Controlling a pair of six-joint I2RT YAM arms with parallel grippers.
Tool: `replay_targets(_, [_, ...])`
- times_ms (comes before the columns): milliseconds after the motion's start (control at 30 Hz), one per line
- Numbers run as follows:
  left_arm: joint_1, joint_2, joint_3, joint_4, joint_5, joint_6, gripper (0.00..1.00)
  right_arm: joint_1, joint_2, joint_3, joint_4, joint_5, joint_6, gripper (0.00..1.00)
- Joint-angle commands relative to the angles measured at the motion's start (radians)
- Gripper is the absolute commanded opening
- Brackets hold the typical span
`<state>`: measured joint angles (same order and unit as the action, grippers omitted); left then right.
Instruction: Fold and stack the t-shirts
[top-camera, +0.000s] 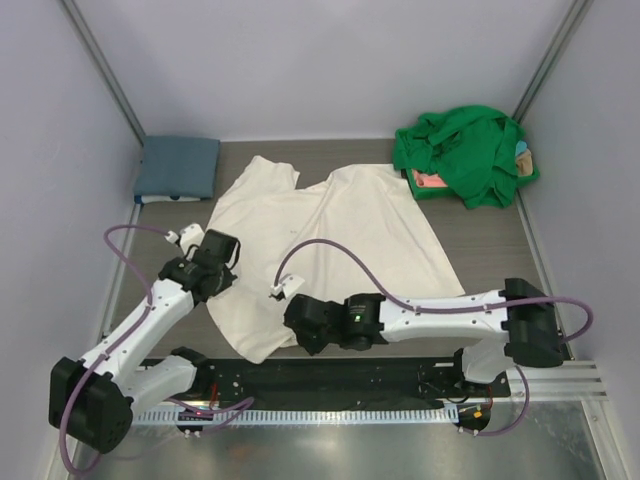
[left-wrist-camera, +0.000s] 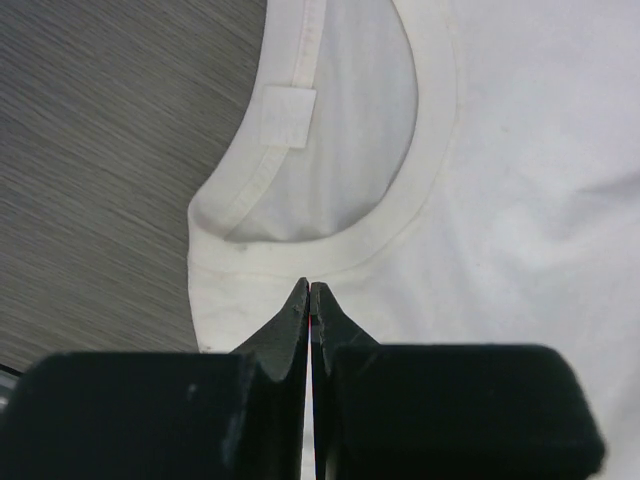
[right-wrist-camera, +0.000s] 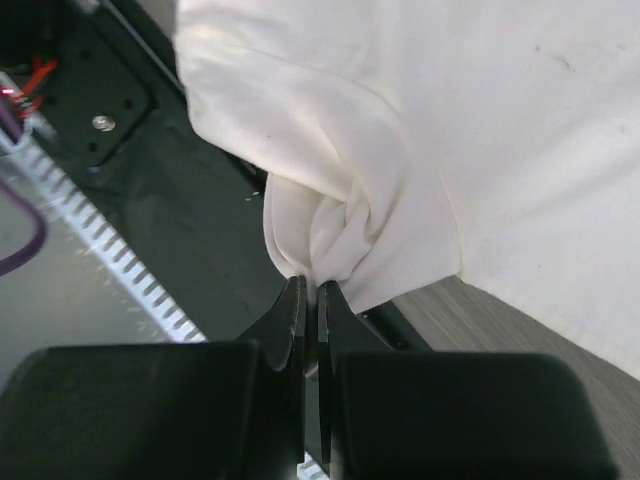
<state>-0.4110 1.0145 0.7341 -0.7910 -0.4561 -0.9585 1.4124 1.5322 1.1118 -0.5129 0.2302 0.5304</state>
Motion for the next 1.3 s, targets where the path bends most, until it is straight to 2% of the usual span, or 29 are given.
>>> replay_targets(0, [0.015,0.029,0.024,-0.010,0.006,0.046,0.00,0.005,-0.108,-0.032,-0.032,-0.138,0.020,0.01])
replay_targets(100, [0.014,0.030,0.027,-0.014,0.030,0.053,0.00,0.005,-0.222,-0.068,-0.016,-0.216,0.008,0.01])
replay_targets(133, [0.014,0.027,0.027,-0.020,0.055,0.056,0.01,0.003,-0.248,-0.085,0.041,-0.253,-0.012,0.01])
replay_targets(233, [0.011,0.004,0.008,-0.019,0.140,0.063,0.21,-0.007,-0.316,-0.095,0.109,-0.278,-0.061,0.01])
replay_targets(300, [-0.018,-0.016,-0.022,-0.017,0.200,0.041,0.40,-0.032,-0.333,-0.072,0.094,-0.186,-0.072,0.01])
replay_targets(333, [-0.037,-0.027,-0.053,-0.014,0.207,0.024,0.43,-0.047,-0.324,-0.069,0.055,-0.139,-0.078,0.01])
replay_targets(433, [-0.144,-0.011,-0.099,0.030,0.201,-0.055,0.45,-0.072,-0.238,-0.072,-0.051,-0.111,-0.090,0.01])
replay_targets(533, [-0.247,0.096,-0.111,0.071,0.192,-0.111,0.45,-0.072,-0.173,-0.133,-0.081,-0.115,-0.055,0.01])
replay_targets(567, [-0.274,0.174,-0.105,0.084,0.192,-0.115,0.43,-0.072,-0.156,-0.153,-0.081,-0.117,-0.038,0.01])
replay_targets(633, [-0.282,0.246,-0.087,0.101,0.172,-0.111,0.41,-0.070,-0.161,-0.207,-0.079,-0.120,0.002,0.01])
replay_targets(667, [-0.282,0.312,-0.069,0.107,0.160,-0.099,0.35,-0.072,-0.170,-0.223,-0.079,-0.129,0.006,0.01])
replay_targets(733, [-0.278,0.352,-0.032,0.090,0.108,-0.069,0.32,-0.072,-0.187,-0.260,-0.088,-0.152,0.025,0.03])
replay_targets(767, [-0.267,0.364,-0.006,0.081,0.088,-0.056,0.33,-0.072,-0.205,-0.270,-0.098,-0.154,0.032,0.07])
replay_targets(800, [-0.253,0.393,0.042,0.059,0.062,-0.015,0.34,-0.070,-0.213,-0.282,-0.111,-0.116,0.054,0.30])
replay_targets(833, [-0.230,0.410,0.066,0.052,0.030,0.009,0.35,-0.072,-0.221,-0.288,-0.136,-0.085,0.065,0.47])
replay_targets(867, [-0.169,0.427,0.088,0.047,0.022,0.036,0.35,-0.072,-0.233,-0.294,-0.147,-0.050,0.071,0.76])
replay_targets(900, [-0.140,0.465,0.132,0.053,0.019,0.061,0.35,-0.079,-0.234,-0.293,-0.163,0.031,0.078,0.84])
replay_targets(967, [-0.101,0.499,0.180,0.044,-0.019,0.116,0.35,-0.137,-0.230,-0.279,-0.176,0.069,0.083,0.90])
replay_targets(1100, [-0.054,0.570,0.341,-0.008,-0.138,0.210,0.40,-0.260,-0.233,-0.244,-0.109,0.058,0.046,0.91])
replay_targets(1167, [0.038,0.640,0.410,0.009,-0.081,0.289,0.40,-0.315,-0.221,-0.219,-0.078,0.041,0.014,0.91])
replay_targets(1267, [0.103,0.745,0.487,0.016,-0.046,0.342,0.39,-0.393,-0.155,-0.172,-0.024,0.018,-0.033,0.91])
